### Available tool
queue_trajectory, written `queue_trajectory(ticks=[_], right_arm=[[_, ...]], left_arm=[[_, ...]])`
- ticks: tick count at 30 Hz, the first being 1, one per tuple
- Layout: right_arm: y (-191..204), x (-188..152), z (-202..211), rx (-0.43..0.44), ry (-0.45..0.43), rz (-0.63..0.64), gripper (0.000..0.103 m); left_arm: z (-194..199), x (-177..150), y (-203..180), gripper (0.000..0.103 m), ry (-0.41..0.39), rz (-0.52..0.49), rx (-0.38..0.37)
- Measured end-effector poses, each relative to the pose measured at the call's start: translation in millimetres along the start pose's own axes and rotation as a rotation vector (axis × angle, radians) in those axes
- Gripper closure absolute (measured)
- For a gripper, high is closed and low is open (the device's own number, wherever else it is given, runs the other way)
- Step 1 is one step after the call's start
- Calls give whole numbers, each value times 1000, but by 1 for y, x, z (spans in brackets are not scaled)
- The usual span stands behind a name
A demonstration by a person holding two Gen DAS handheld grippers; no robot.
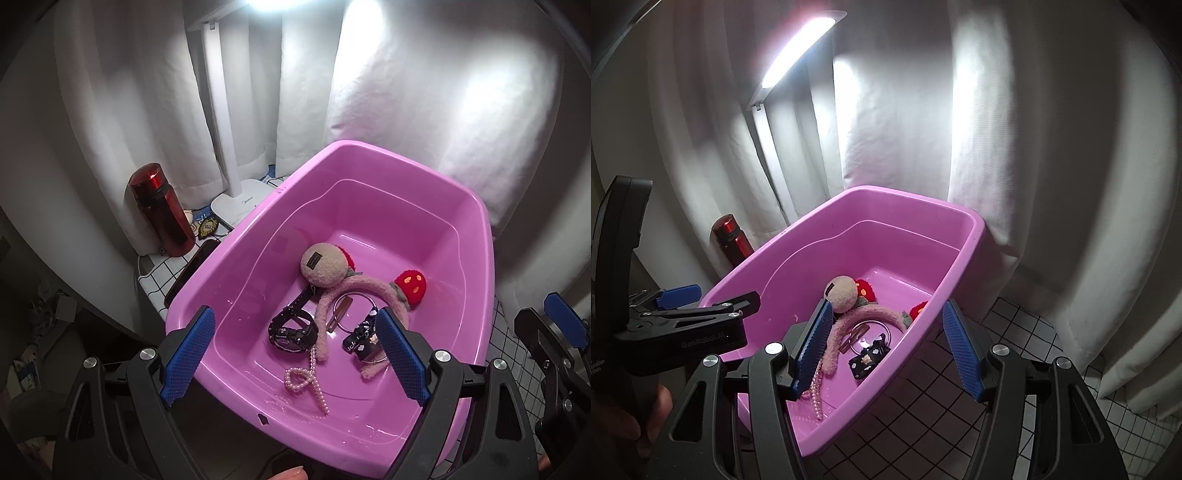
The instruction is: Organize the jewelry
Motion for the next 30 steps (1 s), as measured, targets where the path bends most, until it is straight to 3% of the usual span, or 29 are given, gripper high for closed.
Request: queue_trajectory(ticks=[30], right_arm=[[-9,-13,19,-12,-5,-25,43]], left_arm=[[13,-18,-11,16,7,-27,12]])
Point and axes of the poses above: each gripper's, at about its wrist camera, not at the fingertips, and z roughly against the way its jaws point, y to its left, x to its top, the point moved 6 cm from there along -z, roughly the way its jaws point, and after that the axes turned 7 degrees about -x, right-handed, at the moved point
